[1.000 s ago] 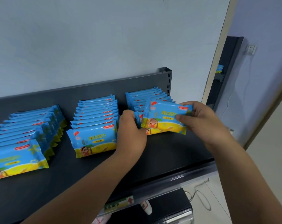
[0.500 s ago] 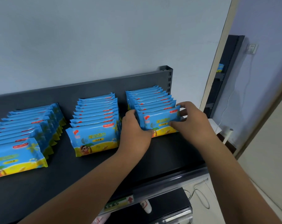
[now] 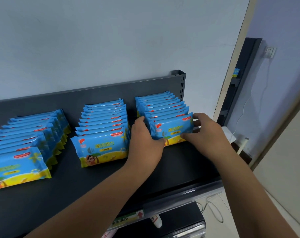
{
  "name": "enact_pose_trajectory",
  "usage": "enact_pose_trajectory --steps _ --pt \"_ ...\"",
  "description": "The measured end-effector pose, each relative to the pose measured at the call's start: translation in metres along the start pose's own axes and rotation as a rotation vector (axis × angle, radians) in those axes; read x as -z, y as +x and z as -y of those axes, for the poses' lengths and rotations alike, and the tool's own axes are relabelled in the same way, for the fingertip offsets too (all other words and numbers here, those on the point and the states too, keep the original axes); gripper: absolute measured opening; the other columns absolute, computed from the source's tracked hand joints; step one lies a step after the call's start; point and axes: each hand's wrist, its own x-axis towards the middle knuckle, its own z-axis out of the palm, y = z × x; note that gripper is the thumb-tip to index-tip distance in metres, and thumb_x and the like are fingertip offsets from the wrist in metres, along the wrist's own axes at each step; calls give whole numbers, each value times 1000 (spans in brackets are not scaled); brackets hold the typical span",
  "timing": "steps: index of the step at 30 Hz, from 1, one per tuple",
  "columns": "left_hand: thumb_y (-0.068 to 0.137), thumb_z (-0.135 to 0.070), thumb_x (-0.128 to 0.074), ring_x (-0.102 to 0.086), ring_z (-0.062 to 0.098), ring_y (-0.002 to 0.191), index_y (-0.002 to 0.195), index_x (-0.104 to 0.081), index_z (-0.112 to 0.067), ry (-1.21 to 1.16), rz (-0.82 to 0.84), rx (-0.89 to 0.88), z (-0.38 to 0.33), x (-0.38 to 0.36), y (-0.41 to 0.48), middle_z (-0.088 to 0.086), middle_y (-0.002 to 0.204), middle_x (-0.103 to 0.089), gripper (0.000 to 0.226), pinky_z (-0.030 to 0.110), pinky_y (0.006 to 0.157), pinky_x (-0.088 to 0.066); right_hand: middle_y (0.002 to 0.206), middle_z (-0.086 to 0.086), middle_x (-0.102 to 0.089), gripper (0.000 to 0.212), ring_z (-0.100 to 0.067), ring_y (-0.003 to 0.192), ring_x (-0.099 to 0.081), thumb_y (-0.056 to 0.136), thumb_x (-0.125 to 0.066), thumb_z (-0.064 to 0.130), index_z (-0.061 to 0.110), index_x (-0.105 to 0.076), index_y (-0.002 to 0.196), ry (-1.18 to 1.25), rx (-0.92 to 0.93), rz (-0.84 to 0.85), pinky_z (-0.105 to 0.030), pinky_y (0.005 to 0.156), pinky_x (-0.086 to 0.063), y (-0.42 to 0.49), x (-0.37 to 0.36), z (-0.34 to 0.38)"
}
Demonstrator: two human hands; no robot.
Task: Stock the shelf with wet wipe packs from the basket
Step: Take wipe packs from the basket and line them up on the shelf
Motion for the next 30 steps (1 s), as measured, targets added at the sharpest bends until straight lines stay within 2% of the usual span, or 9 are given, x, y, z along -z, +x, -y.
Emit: enact_pose_trajectory --steps 2,7,9,11,15,19,22,25,30 --pt "76 -10 -87 -50 5 126 150 -38 -22 14 -3 -4 -2 1 0 -8 137 -52 89 21 101 -45 131 1 -62 68 -11 101 -59 84 -82 22 22 -47 143 2 -2 4 -13 67 -41 -1 -1 1" --pt "79 -10 -84 -50 -1 119 145 -42 -26 19 10 -26 -6 3 -3 -11 134 -53 80 9 89 -41 131 1 -62 73 -13 106 -60 82 -83 24 22 -45 145 47 -8 -22 -27 83 -51 -4 0 4" --pt "85 -13 -79 -50 -2 121 144 -44 -29 41 -1 -77 -9 5 -5 -12 135 -55 70 18 100 -46 136 2 -60 73 -14 114 -59 86 -81 30 22 -42 148 53 -17 -32 -31 90 -51 -6 2 6" --pt "93 -19 -71 -48 1 128 150 -42 -24 166 -47 -177 -15 8 -9 -9 143 -53 64 23 108 -43 141 3 -58 68 -13 120 -56 90 -76 34 22 -43 148 42 -2 -51 -28 91 -46 -10 2 8" --pt "101 -33 -59 -32 24 151 159 -31 -10 478 -97 -388 -31 19 -13 6 164 -36 69 38 124 -30 149 3 -52 57 -11 125 -51 99 -64 35 21 -42 150 -12 67 -111 -23 92 -35 -16 -1 14" --pt "102 -44 -46 -34 36 150 150 -47 -6 768 -141 -575 -40 40 -10 14 160 -42 61 50 122 -33 153 1 -48 55 -14 138 -43 103 -55 37 20 -38 153 -143 148 -208 -21 96 -32 -22 -9 17" --pt "102 -50 -42 -35 37 150 147 -52 -8 912 -168 -557 -37 61 -11 13 158 -45 63 55 117 -37 150 -3 -47 55 -16 139 -38 102 -54 35 17 -39 151 -220 231 -297 -23 101 -33 -20 -16 22" --pt "102 -51 -41 -35 38 149 144 -54 -6 957 -214 -508 -27 82 -17 15 156 -47 63 57 116 -36 151 -6 -47 52 -24 147 -33 100 -55 32 14 -43 147 -219 320 -305 -46 116 -37 -19 -24 32" --pt "102 -49 -45 -37 40 148 141 -57 -7 1024 -337 -426 -9 131 -41 15 155 -49 58 61 113 -36 149 -11 -51 48 -28 148 -35 104 -50 33 8 -49 144 -117 567 -203 -41 119 -32 -40 -58 76"
